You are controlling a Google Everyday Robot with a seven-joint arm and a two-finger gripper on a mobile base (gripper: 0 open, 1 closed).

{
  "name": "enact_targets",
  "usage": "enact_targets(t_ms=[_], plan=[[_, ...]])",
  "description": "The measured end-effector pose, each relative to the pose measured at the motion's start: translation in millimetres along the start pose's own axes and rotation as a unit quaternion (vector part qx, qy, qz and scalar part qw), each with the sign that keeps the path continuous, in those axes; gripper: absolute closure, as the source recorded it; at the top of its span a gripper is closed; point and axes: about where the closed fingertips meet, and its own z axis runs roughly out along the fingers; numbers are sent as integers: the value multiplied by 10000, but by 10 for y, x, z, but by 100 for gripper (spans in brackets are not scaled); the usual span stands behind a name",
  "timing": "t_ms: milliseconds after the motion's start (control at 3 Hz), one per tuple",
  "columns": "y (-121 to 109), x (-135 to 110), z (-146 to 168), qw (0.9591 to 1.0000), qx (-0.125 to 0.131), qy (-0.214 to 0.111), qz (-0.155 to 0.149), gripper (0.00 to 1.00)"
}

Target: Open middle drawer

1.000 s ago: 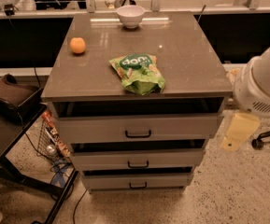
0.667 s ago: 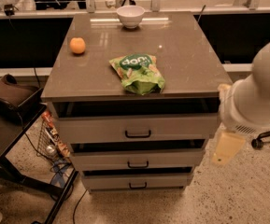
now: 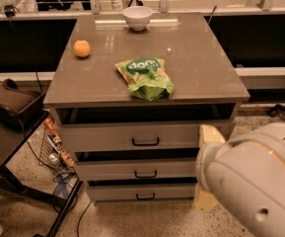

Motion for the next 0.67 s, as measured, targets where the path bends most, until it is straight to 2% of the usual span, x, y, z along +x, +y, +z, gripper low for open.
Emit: enact_targets(t_ms=[333,667], plan=[[50,51,42,9999,-77,-9,65,0],[125,-115,262,9997,-141,-35,-194,0]])
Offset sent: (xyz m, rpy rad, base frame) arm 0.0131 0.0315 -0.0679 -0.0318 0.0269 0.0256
